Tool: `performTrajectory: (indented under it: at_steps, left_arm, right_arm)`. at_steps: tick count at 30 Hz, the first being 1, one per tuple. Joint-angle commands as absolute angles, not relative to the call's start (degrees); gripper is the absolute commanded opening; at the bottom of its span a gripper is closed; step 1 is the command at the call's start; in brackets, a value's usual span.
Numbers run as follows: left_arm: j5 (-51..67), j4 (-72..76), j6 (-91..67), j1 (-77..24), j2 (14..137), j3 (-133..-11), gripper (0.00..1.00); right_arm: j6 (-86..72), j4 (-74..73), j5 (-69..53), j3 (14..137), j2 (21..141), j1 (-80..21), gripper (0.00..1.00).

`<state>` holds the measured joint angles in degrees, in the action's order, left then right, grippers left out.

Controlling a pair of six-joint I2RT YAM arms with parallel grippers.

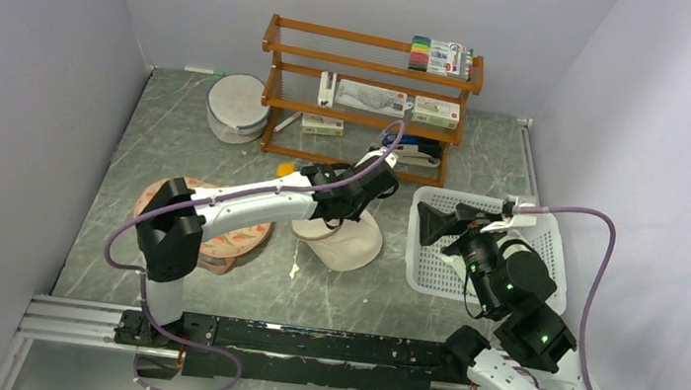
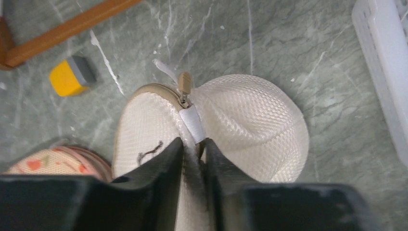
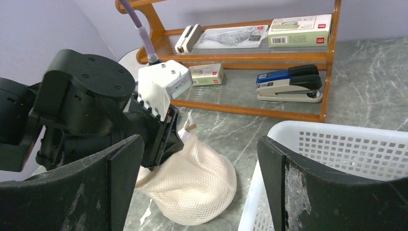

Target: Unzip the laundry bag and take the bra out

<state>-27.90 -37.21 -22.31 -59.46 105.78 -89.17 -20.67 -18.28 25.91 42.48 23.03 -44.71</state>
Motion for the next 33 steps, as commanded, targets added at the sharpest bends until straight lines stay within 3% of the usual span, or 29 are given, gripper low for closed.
performTrajectory:
  at_steps: [1,4,10,17,23,27,33]
  left_arm:
    - [-31.24,-34.54,-14.68,-59.68,102.08,-89.98,0.24]
    - [-30.91,-26.11,-0.88,-59.59,96.76,-85.08,0.07]
    - [-20.18,-19.74,17.96,-59.59,88.13,-75.46,0.07]
    - [-13.07,-10.70,22.94,-59.58,79.63,-61.53,0.07]
    - [-10.48,-4.42,24.31,-59.60,73.49,-55.59,0.07]
    - [-10.41,-5.42,23.86,-59.59,71.75,-55.19,0.07]
    - [-9.88,-5.66,23.47,-59.59,71.00,-55.35,0.07]
  right_arm:
    - [-20.31,-17.43,25.74,41.70,22.98,-44.82,0.89]
    - [-20.01,-17.99,26.01,42.09,23.28,-44.82,0.89]
    - [-20.20,-15.83,23.80,39.80,24.55,-44.82,0.89]
    - [-18.47,-4.47,7.66,35.45,29.74,-44.74,0.89]
    - [-17.84,-3.34,-1.42,37.81,40.10,-43.64,0.84]
    - [-20.89,-1.19,-7.84,36.76,42.28,-36.28,0.77]
    - [-32.42,16.61,-40.86,29.94,48.82,-15.92,0.62]
